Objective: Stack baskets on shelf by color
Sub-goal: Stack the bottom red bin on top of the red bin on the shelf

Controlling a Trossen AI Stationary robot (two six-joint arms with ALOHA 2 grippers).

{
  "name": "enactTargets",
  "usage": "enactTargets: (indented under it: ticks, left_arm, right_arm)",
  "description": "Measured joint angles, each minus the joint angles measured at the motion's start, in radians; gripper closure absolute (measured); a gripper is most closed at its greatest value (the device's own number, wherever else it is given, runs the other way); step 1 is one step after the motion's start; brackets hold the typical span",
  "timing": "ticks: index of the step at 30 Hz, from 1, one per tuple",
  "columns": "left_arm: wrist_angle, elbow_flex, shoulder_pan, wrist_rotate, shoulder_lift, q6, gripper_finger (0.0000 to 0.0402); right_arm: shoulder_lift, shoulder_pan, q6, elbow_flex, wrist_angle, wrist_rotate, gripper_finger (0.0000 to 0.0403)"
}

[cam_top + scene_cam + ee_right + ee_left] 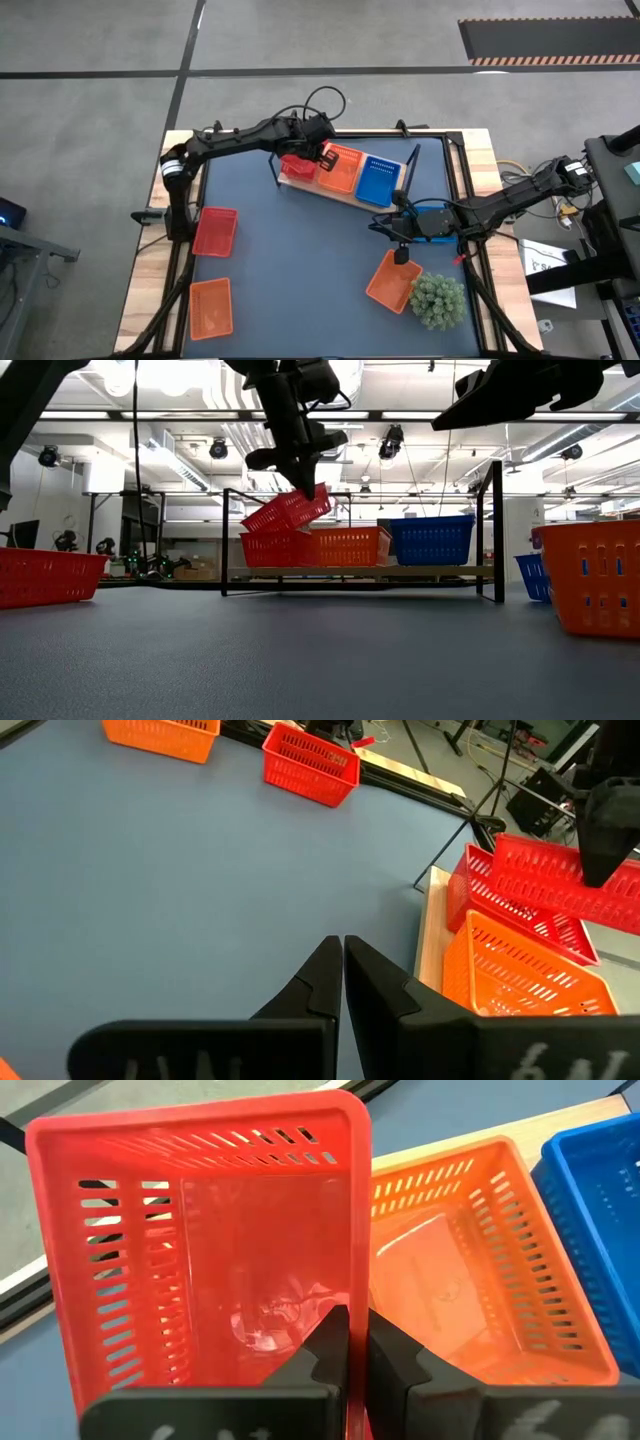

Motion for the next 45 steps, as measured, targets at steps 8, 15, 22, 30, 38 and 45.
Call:
enactTargets:
  ticks: [8, 15, 22, 30, 38, 45]
  left_arm:
    - [0.002, 0.000, 0.000, -0.002, 0.000, 0.000, 0.0401]
    - [0.001, -0.015, 0.001, -0.007, 0.000, 0.001, 0.0375]
    - [-0.001, -0.018, 0.001, -0.010, 0.000, 0.003, 0.0321]
    - [-0.013, 0.011, -0.001, 0.100, -0.034, 0.187, 0.0301]
    - [-0.204, 0.005, -0.035, 0.210, -0.156, 0.743, 0.0301]
    - [-0.257, -0.142, -0.055, 0.158, -0.283, 0.948, 0.0301]
  right_arm:
    - [0.000, 0.000, 0.008, 0.000, 0.000, 0.000, 0.0394]
    - [0.000, 0.000, 0.008, 0.000, 0.000, 0.000, 0.0394]
    - [0.000, 0.000, 0.009, 0.000, -0.012, 0.000, 0.0394]
    - [0.000, 0.000, 0.023, -0.001, -0.025, 0.000, 0.0394]
    - [0.000, 0.000, 0.026, -0.001, -0.024, 0.000, 0.0394]
    - [0.000, 0.000, 0.029, -0.001, -0.022, 0.000, 0.0394]
